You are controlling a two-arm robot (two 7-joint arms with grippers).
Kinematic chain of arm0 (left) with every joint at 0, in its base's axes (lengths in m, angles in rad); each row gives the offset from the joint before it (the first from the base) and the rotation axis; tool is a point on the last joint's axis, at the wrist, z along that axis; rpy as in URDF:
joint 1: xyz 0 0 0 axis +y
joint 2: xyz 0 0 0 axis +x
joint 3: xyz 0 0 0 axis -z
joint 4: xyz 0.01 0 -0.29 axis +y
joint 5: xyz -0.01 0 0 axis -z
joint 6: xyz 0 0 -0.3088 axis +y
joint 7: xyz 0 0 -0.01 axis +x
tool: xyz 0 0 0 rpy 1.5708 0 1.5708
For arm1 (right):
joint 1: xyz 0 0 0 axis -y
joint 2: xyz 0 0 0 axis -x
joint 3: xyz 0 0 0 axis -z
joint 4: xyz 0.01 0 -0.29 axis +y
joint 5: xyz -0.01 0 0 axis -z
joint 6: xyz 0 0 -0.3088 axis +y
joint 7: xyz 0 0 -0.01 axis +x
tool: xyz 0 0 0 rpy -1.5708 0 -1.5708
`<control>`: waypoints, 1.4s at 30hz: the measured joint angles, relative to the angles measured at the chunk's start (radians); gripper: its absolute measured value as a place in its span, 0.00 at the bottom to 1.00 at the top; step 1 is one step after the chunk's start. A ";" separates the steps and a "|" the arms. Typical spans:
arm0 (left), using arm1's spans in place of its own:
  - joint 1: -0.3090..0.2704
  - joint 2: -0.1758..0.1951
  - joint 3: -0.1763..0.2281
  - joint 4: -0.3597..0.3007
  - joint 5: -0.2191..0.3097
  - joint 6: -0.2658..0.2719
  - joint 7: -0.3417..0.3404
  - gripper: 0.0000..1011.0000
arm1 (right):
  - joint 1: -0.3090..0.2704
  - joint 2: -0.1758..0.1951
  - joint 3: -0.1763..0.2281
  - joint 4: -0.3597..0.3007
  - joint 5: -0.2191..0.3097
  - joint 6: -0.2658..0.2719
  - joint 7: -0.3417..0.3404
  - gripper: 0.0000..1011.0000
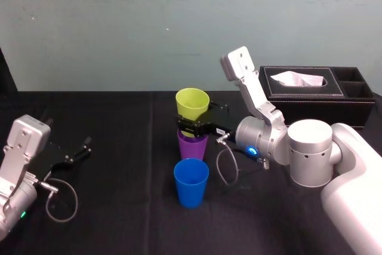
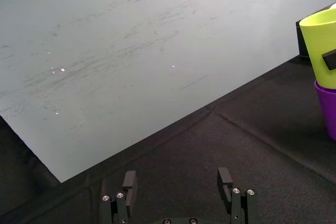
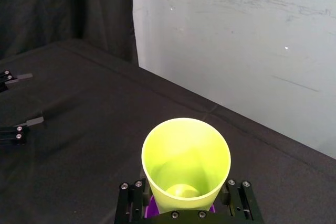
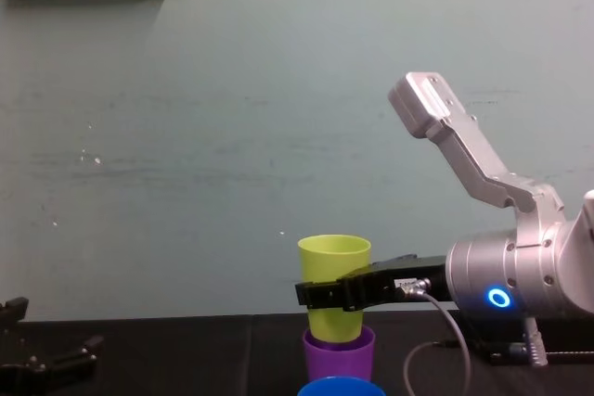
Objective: Stack the three plastic cups sequentially using one hand.
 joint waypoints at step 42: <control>0.000 0.000 0.000 0.000 0.000 0.000 0.000 0.99 | 0.005 -0.018 -0.006 0.063 -0.011 -0.026 -0.006 0.72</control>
